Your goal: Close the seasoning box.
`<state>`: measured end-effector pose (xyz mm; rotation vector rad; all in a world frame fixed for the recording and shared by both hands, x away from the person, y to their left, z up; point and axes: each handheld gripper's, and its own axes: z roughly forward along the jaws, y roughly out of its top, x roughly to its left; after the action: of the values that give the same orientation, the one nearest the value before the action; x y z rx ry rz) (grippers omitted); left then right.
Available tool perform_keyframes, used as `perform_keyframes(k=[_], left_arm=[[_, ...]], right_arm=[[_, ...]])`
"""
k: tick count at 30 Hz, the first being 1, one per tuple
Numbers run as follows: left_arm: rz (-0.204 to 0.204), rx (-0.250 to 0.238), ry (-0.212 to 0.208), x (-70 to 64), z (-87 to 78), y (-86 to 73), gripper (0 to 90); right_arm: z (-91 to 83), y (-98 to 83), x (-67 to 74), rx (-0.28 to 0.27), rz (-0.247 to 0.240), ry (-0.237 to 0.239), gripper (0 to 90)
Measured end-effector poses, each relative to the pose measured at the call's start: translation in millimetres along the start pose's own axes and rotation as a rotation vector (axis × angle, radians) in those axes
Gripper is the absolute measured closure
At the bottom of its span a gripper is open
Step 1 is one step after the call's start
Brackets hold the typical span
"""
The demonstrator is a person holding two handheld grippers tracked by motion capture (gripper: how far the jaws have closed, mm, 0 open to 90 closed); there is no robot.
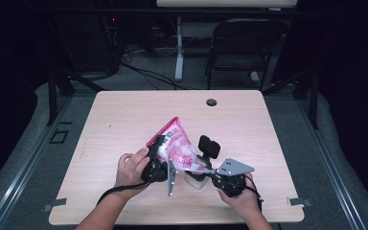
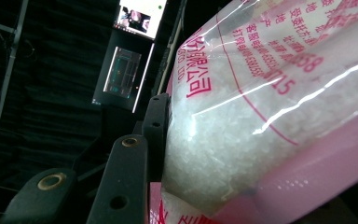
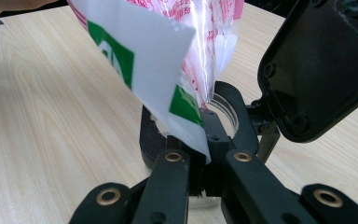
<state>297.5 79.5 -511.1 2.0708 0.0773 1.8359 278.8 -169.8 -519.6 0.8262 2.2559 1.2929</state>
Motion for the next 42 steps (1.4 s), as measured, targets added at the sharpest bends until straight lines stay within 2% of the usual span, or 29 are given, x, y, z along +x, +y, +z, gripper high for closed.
perform_keyframes(k=[24, 26, 27, 42], left_arm=[[-0.004, -0.002, 0.001, 1.1, -1.5, 0.5, 67.0], [-0.005, -0.004, 0.003, 1.4, -1.5, 0.6, 67.1], [-0.004, -0.004, 0.004, 1.5, -1.6, 0.6, 67.0], [-0.010, -0.001, -0.001, 1.2, -2.0, 0.5, 67.0]], right_arm=[[0.2, -0.1, 0.5, 0.004, -0.003, 0.001, 89.5], [0.2, 0.0, 0.6, 0.004, -0.004, -0.001, 89.5], [0.2, 0.0, 1.9, 0.005, -0.006, -0.038, 89.5], [0.7, 0.1, 2.4, 0.008, -0.008, -0.040, 89.5]])
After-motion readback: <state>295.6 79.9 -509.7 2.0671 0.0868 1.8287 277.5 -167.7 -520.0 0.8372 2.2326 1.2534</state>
